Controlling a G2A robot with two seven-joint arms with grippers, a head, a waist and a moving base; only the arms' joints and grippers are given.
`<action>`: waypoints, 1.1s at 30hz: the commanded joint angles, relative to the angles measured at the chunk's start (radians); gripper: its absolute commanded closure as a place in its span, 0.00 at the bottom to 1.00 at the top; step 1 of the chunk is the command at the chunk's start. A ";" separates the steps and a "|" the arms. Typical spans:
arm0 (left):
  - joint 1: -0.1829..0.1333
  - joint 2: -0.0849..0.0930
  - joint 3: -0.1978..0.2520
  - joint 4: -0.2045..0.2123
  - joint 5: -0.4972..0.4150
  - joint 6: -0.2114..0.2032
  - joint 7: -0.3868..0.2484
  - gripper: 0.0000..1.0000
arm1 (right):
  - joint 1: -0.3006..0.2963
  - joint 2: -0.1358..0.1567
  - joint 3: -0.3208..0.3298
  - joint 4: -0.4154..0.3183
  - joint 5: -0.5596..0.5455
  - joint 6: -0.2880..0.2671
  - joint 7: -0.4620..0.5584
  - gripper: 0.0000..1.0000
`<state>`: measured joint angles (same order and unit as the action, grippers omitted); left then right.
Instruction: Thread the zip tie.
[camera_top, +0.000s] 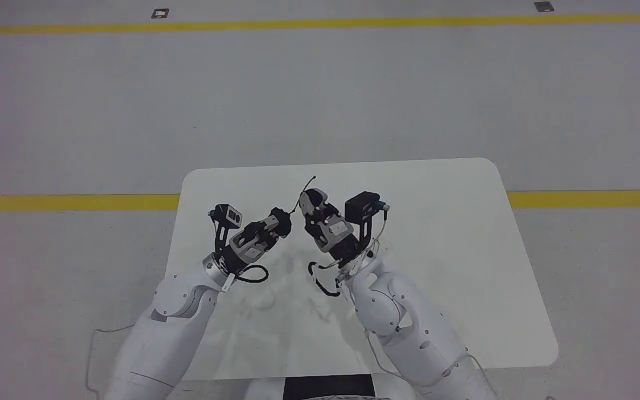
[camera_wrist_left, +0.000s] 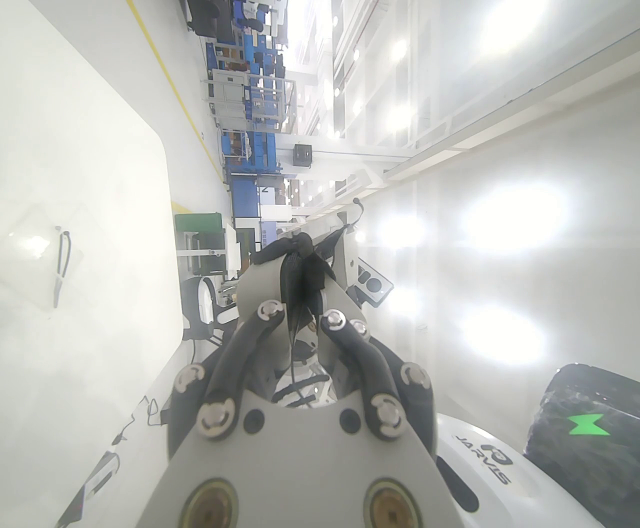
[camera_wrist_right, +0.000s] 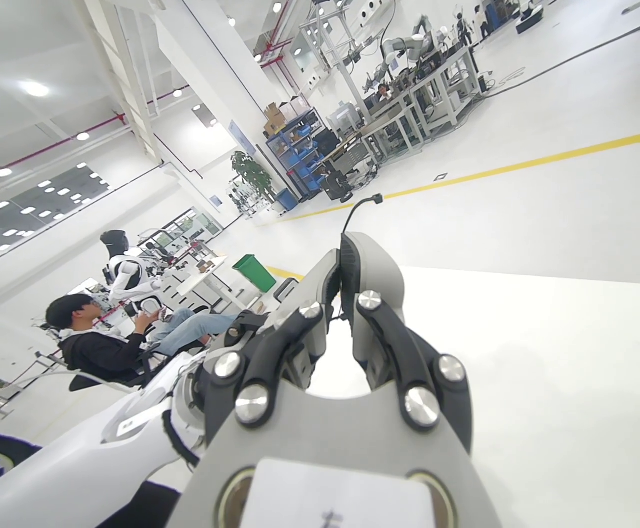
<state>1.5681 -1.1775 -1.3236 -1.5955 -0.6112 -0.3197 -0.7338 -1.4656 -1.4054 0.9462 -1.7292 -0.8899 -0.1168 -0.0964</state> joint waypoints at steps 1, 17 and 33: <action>0.000 0.000 0.000 0.000 0.000 0.000 0.000 1.00 | 0.001 0.000 0.000 0.001 -0.004 0.000 0.001 1.00; 0.000 0.000 0.000 0.000 0.000 0.000 0.000 1.00 | 0.010 -0.004 0.001 0.008 -0.009 -0.007 -0.010 1.00; 0.000 0.000 0.000 0.000 0.000 0.000 0.000 1.00 | 0.009 -0.006 0.007 0.008 -0.013 -0.010 -0.011 1.00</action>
<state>1.5681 -1.1775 -1.3236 -1.5955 -0.6112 -0.3197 -0.7338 -1.4566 -1.4114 0.9529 -1.7211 -0.9024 -0.1269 -0.1079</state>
